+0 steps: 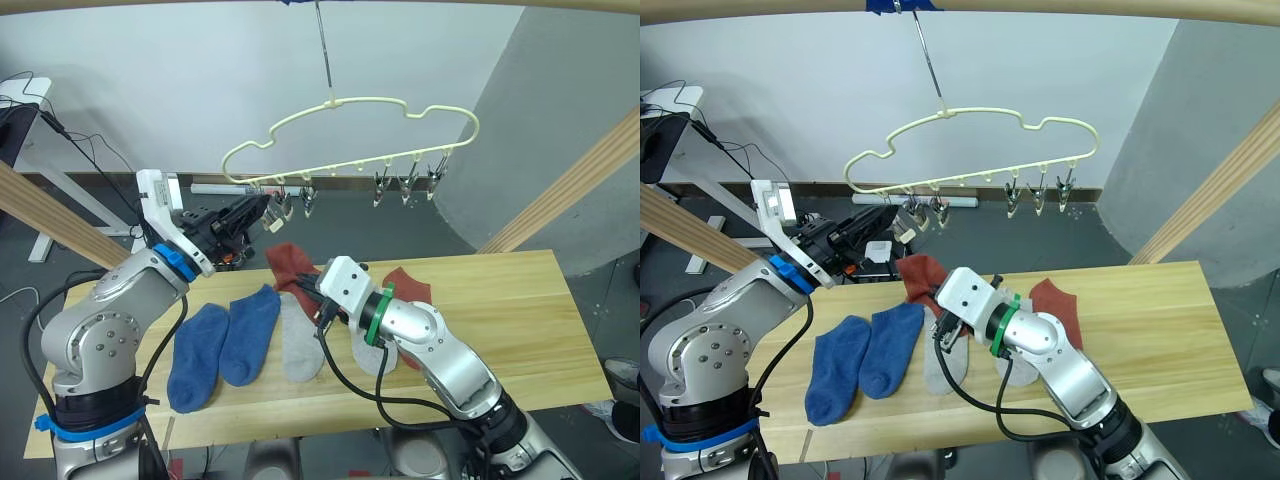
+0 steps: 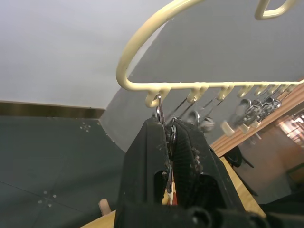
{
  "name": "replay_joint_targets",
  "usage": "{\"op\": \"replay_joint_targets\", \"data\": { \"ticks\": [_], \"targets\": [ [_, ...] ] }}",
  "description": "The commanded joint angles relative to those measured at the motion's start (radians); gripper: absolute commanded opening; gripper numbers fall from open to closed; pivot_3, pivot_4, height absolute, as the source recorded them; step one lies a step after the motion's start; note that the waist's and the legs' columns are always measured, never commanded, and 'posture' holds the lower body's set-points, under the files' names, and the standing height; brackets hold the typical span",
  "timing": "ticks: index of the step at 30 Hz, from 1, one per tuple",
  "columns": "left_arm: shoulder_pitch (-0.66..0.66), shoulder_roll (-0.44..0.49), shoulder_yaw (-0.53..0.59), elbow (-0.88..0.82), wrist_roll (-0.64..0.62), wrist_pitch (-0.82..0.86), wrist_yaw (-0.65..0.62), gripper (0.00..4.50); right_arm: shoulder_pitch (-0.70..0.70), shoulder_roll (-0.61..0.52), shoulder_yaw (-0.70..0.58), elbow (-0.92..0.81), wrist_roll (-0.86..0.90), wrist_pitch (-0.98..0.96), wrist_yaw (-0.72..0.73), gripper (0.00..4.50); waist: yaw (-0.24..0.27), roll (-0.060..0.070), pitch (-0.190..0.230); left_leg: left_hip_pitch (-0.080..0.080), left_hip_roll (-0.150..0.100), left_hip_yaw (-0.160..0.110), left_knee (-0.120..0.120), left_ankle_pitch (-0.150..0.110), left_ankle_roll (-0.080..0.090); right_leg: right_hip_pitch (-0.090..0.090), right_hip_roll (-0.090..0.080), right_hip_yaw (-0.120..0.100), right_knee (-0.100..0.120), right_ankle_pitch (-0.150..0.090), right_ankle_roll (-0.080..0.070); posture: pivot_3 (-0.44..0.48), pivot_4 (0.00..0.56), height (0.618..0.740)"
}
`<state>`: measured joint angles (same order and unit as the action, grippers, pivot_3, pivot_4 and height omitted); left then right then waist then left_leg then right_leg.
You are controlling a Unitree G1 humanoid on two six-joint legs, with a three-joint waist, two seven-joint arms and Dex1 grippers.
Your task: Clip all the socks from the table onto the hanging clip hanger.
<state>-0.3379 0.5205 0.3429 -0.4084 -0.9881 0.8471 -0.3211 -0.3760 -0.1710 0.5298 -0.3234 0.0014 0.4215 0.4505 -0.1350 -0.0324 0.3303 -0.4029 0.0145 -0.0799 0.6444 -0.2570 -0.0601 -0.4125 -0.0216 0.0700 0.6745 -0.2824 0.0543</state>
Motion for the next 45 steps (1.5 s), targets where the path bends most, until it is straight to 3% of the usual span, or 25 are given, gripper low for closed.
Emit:
{"op": "replay_joint_targets", "data": {
  "ticks": [1, 22, 31, 32, 35, 38, 45],
  "targets": [
    [0.007, 0.007, 0.023, -0.058, -0.039, -0.006, 0.007, 0.09, -0.004, 0.018, -0.012, -0.008, -0.003, -0.039, 0.002, 0.0, 0.0, 0.0, 0.0, 0.0, 0.0, 0.0, 0.0, 0.0, 0.0, 0.0, 0.0, 0.0, 0.0, 0.0, 0.0, -0.178, 0.33, 0.74],
    [0.047, 0.017, 0.011, -0.075, -0.021, -0.035, -0.006, 0.09, -0.052, 0.1, -0.037, 0.058, -0.024, -0.094, 0.002, 0.0, 0.001, 0.0, 0.0, 0.0, 0.0, 0.0, 0.001, 0.0, 0.0, -0.001, 0.0, 0.0, 0.002, 0.0, 0.0, -0.174, 0.329, 0.74],
    [0.092, 0.066, 0.0, -0.094, -0.011, -0.029, -0.037, 2.92, -0.071, 0.119, -0.034, 0.094, -0.017, -0.087, 0.014, 0.0, 0.0, 0.0, 0.0, 0.0, 0.0, 0.0, 0.001, 0.0, 0.0, -0.002, 0.0, 0.001, 0.004, 0.0, 0.0, -0.166, 0.327, 0.74],
    [0.097, 0.074, -0.006, -0.097, 0.001, -0.036, -0.046, 2.92, -0.071, 0.12, -0.035, 0.096, -0.014, -0.084, 0.016, 0.0, -0.001, 0.0, 0.0, 0.0, 0.0, 0.0, 0.0, 0.0, 0.0, -0.002, 0.0, 0.001, 0.004, 0.0, 0.0, -0.163, 0.324, 0.74],
    [0.109, 0.083, -0.019, -0.099, 0.042, -0.069, -0.057, 2.95, -0.07, 0.113, -0.032, 0.095, -0.013, -0.072, 0.026, 0.69, 0.0, 0.0, 0.0, 0.0, 0.0, 0.0, 0.0, 0.0, 0.0, -0.002, 0.0, 0.001, 0.004, 0.0, 0.0, -0.163, 0.322, 0.74],
    [0.133, 0.097, -0.042, -0.11, 0.128, -0.126, -0.077, 2.95, -0.07, 0.082, -0.014, 0.078, -0.036, -0.06, 0.046, 1.69, 0.001, 0.0, 0.0, 0.0, 0.0, 0.001, 0.0, 0.0, 0.0, -0.002, 0.0, 0.001, 0.004, 0.0, 0.0, -0.163, 0.322, 0.74],
    [0.211, 0.067, -0.113, -0.142, 0.385, -0.354, -0.087, 2.95, 0.013, -0.049, -0.071, -0.117, 0.011, 0.031, 0.112, 1.69, 0.006, 0.0, 0.0, -0.001, 0.0, 0.0, 0.0, 0.0, 0.0, -0.003, -0.001, 0.001, 0.003, 0.0, 0.0, -0.167, 0.321, 0.74]
  ]
}}
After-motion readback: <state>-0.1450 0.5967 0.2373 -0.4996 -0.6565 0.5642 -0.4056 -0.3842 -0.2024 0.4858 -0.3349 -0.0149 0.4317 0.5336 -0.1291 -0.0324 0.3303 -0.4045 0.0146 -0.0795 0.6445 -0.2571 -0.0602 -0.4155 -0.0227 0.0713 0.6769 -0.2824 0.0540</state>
